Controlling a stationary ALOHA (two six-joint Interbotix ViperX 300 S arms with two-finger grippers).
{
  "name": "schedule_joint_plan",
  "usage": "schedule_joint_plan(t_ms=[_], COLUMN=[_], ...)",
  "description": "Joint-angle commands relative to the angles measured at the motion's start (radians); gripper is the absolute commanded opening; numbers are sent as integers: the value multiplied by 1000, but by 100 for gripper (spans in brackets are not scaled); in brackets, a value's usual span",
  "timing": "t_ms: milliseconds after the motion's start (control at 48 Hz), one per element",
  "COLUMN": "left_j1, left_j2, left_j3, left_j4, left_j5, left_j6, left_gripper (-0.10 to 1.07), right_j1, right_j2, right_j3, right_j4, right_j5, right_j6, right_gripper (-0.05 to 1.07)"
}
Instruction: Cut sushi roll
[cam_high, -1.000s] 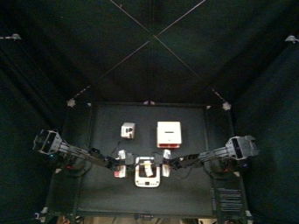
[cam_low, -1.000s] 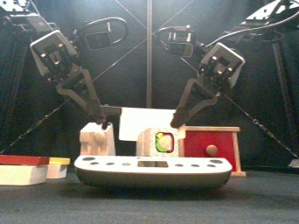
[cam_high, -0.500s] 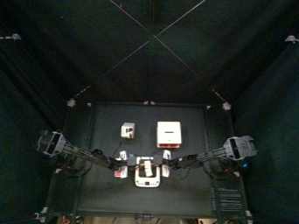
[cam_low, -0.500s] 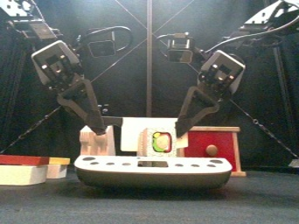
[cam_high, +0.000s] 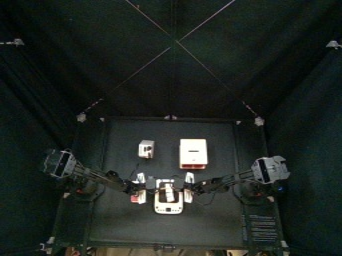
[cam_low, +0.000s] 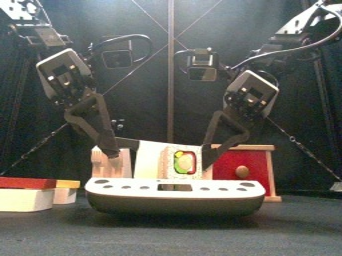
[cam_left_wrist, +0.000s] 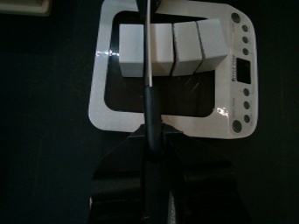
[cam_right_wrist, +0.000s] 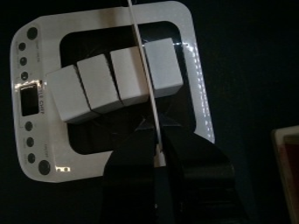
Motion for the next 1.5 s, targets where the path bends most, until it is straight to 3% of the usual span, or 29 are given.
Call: schedule_joint_plan(t_ms=[0, 292, 917, 1479], left_j1=[-14, -14, 3, -5], left_j2=[0, 31, 6, -71], left_j3=[3, -11, -34, -75], left_j4=[-15, -17, 23, 44], left_j5=[8, 9, 21, 23], left_j6=[0, 0, 2, 9], left_gripper=[42, 42, 42, 42], right_j1=[-11, -12, -32, -34], right_j2=[5, 5, -15, -160], right_j3=[0, -3, -9, -2], right_j4=[0, 0, -3, -6], right_j5=[8, 14, 15, 23], right_j6=[-2, 0, -2, 6], right_gripper=[19, 19, 19, 19])
